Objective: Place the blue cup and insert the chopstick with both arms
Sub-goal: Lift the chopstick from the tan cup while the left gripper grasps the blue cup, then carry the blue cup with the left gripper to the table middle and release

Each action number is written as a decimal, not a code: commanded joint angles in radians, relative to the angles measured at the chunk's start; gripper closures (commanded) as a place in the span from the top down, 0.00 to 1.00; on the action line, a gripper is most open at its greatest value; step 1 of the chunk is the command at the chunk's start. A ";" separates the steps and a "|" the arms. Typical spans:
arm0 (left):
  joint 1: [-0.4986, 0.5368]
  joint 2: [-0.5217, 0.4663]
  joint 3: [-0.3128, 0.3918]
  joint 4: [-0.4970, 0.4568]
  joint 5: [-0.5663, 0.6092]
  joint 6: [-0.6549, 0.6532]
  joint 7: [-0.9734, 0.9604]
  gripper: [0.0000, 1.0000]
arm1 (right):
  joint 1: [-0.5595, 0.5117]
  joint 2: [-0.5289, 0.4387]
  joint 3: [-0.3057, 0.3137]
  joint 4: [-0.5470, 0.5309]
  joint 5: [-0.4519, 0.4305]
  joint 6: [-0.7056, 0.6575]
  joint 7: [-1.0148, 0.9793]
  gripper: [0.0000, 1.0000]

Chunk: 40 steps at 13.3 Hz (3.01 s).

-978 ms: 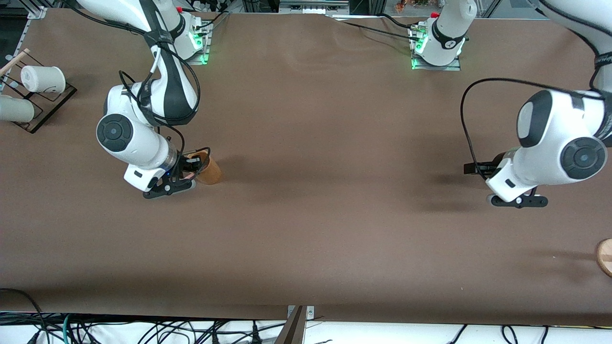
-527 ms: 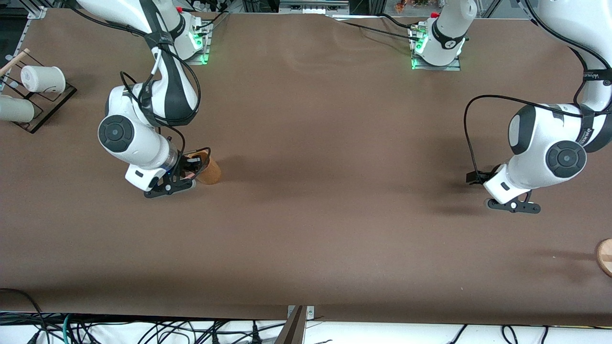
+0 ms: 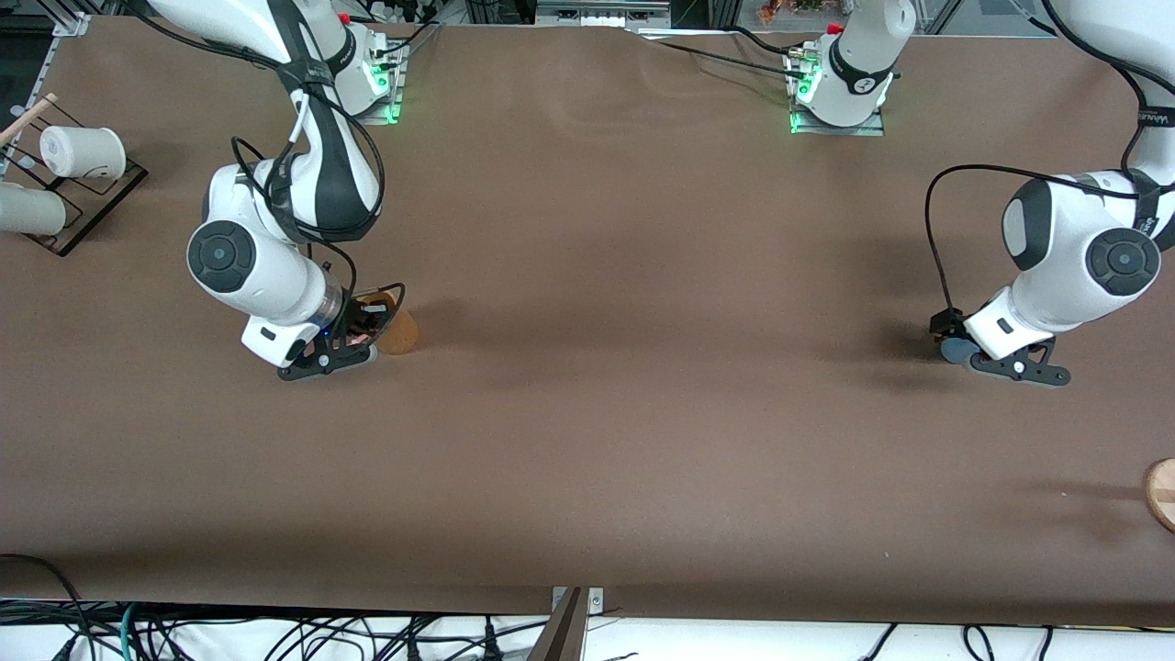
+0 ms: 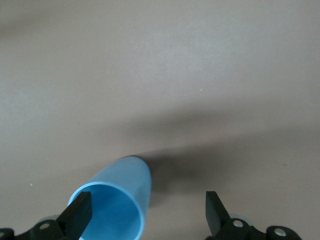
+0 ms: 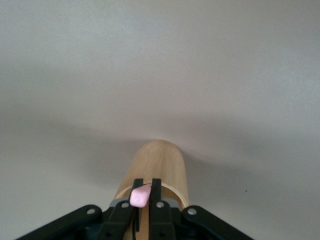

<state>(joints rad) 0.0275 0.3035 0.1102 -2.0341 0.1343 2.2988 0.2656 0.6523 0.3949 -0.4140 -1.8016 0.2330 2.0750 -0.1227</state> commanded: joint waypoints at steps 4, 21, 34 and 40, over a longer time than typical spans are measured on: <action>-0.011 -0.046 0.046 -0.152 -0.128 0.109 0.044 1.00 | 0.000 -0.047 -0.008 0.328 0.002 -0.430 0.003 0.00; -0.066 -0.010 0.105 -0.114 -0.146 0.118 0.023 0.00 | 0.007 -0.044 0.000 0.516 -0.014 -0.605 0.106 0.00; -0.312 0.167 -0.346 0.283 -0.226 -0.134 -0.877 0.00 | 0.036 -0.041 0.004 0.513 -0.021 -0.607 0.169 0.00; -0.549 0.428 -0.323 0.632 -0.183 -0.260 -1.227 0.00 | 0.038 -0.039 0.004 0.512 -0.021 -0.604 0.170 0.00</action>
<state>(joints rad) -0.4755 0.6227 -0.2344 -1.5754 -0.0774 2.1219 -0.8808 0.6894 0.3474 -0.4121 -1.3196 0.2222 1.4936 0.0320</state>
